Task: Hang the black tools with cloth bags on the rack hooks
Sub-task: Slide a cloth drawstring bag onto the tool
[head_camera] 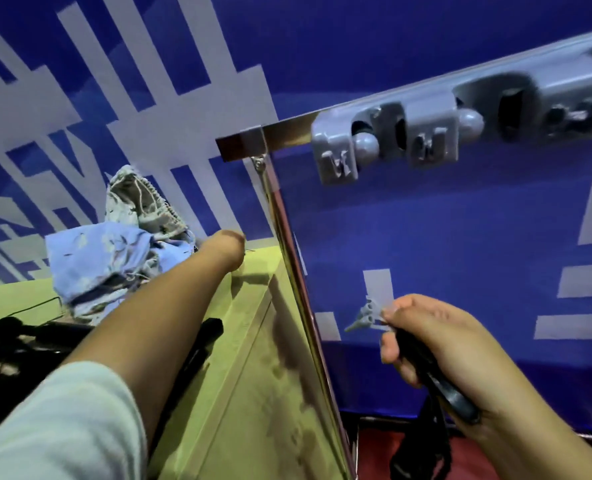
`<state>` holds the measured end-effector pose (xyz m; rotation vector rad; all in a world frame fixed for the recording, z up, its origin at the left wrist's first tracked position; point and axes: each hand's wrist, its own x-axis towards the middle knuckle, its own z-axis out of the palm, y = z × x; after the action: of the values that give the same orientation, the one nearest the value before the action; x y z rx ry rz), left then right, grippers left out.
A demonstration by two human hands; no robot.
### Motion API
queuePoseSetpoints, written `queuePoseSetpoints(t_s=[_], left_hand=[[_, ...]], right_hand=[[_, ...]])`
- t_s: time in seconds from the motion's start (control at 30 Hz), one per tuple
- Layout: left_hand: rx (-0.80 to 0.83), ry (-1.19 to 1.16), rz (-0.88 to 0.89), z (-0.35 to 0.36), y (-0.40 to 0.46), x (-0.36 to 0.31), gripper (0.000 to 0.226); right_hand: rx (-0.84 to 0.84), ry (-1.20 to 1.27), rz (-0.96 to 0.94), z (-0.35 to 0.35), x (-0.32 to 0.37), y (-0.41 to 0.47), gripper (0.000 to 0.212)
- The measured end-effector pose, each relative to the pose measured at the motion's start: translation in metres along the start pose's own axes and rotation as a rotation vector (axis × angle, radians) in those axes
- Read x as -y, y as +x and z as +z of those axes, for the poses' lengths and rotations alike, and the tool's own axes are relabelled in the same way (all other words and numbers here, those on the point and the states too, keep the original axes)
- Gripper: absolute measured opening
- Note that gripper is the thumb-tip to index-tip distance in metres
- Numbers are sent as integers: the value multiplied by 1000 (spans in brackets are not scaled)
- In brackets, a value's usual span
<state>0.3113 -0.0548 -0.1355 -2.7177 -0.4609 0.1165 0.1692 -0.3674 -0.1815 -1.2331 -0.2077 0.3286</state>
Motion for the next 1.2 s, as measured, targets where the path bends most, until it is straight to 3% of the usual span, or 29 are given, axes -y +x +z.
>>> queuePoseSetpoints(t_s=[0.1, 0.2, 0.4, 0.7, 0.83, 0.93, 1.03, 1.2], left_hand=[[13, -3, -22, 8, 18, -8, 39], [103, 31, -96, 20, 32, -12, 62], [81, 100, -67, 29, 36, -14, 44], [59, 250, -51, 25, 32, -17, 44], [-118, 256, -26, 4, 20, 0, 34], [-337, 37, -126, -27, -9, 28, 30], [-600, -414, -205, -56, -65, 51, 14], [-814, -1193, -4, -95, -224, 31, 7]], right_hand=[[4, 31, 21, -9, -8, 8, 19], [0, 45, 59, -15, -17, 19, 16], [-33, 83, 67, -15, -28, 27, 16], [-43, 75, 55, -13, -28, 20, 21], [-59, 48, 39, -9, -19, 6, 18], [-34, 17, 4, 2, -11, -14, 16], [14, 2, -30, 17, 4, -43, 13], [-13, 1, -129, 39, 31, -98, 12]])
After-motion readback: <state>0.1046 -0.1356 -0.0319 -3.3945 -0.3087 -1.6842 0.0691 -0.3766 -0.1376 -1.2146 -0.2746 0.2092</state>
